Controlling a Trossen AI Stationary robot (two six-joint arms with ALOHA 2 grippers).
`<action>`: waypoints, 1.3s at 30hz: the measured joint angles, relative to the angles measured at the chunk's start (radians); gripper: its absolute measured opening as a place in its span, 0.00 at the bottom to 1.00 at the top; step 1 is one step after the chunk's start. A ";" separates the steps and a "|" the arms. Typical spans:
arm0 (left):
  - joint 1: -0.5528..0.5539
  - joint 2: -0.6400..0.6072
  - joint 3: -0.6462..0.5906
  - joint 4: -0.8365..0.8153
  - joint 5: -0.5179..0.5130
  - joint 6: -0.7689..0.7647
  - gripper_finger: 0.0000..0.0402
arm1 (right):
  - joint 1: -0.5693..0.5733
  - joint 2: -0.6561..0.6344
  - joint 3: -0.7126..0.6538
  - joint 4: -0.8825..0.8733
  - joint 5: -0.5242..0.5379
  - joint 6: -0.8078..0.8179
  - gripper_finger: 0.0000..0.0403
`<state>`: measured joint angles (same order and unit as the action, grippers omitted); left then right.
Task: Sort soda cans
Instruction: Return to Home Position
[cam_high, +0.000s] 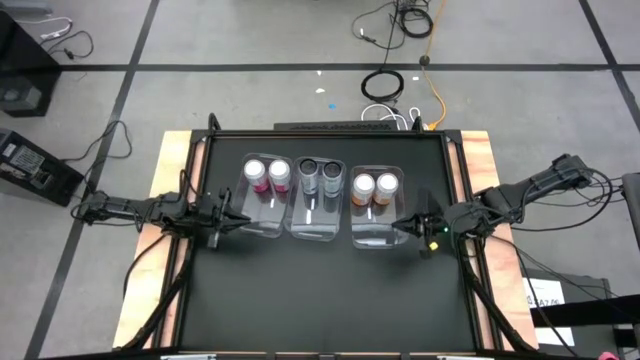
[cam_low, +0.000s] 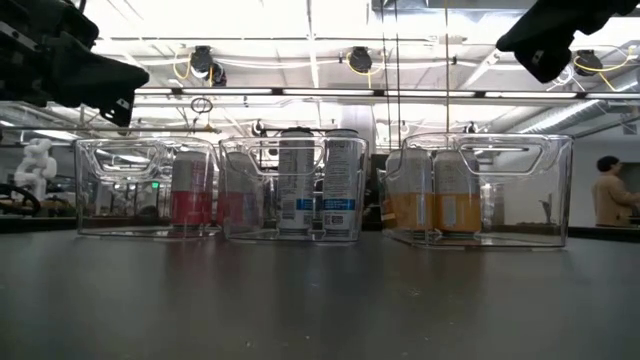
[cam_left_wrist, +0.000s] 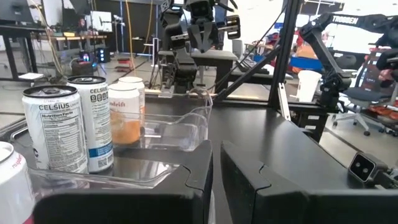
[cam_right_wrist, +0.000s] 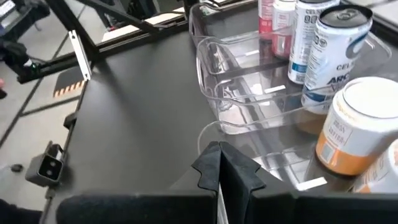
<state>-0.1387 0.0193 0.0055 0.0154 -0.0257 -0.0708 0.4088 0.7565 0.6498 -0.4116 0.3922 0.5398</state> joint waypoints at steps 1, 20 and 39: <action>0.000 0.000 0.000 0.000 0.000 0.000 0.11 | 0.000 0.000 0.000 0.001 0.000 -0.011 0.00; 0.000 0.000 -0.001 0.024 -0.164 0.027 0.11 | -0.077 -0.104 -0.380 0.566 -0.001 -0.222 0.00; 0.000 0.000 -0.001 0.023 -0.154 0.023 0.11 | -0.329 -0.311 -0.465 0.530 -0.216 -0.414 0.00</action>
<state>-0.1383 0.0193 0.0044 0.0387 -0.1802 -0.0475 0.0794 0.4457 0.1852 0.1187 0.1761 0.1261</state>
